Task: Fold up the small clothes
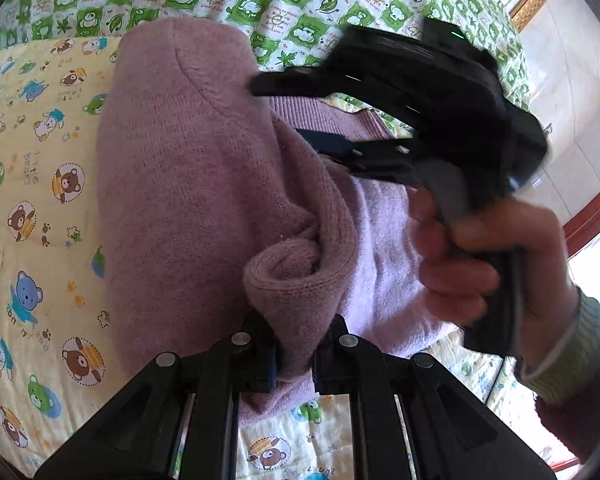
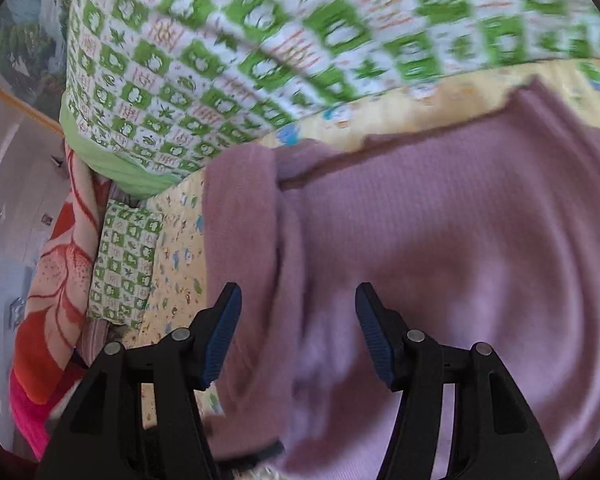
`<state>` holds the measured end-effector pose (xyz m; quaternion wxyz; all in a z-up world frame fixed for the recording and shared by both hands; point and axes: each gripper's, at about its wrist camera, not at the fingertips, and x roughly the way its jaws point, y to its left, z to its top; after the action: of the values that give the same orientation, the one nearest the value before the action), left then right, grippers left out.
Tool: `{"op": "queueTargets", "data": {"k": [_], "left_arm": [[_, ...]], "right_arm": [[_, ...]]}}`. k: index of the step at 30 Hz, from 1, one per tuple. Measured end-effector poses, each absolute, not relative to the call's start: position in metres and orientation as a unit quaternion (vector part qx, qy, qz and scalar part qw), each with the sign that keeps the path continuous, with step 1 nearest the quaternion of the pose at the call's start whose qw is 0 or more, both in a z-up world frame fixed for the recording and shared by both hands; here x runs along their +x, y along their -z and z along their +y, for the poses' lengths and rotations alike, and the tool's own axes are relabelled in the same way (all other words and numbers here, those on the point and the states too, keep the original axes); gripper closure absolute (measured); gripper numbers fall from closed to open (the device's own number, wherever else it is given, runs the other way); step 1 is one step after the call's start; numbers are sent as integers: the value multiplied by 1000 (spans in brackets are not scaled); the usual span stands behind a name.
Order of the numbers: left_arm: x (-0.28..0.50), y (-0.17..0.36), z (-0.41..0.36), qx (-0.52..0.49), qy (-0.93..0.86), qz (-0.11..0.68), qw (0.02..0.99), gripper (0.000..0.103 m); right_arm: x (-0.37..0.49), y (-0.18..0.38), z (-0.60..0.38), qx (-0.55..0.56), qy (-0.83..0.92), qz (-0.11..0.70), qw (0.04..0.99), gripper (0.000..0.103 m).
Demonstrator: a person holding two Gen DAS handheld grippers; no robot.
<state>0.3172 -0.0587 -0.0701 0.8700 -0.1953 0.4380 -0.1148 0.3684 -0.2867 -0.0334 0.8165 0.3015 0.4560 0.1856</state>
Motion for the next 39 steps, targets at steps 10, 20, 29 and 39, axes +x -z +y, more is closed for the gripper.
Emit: {"op": "queueTargets", "data": {"k": [10,20,29,39], "left_arm": [[308,59,-51,-193,123,432,872,93],[329,38,-134,-170,233,425,858,93],[351,71,-188,-122,249,464,842,93],[371,87,-204,-111,247,493,827,84]], "right_arm": [[419,38,-256,311,-232,463,797,87],[355,-31,-335,284,-197,396,850,88],[308,11,-429,308,-97,408,854,88],[314,36,-439,298,-73,420,854,85]]}}
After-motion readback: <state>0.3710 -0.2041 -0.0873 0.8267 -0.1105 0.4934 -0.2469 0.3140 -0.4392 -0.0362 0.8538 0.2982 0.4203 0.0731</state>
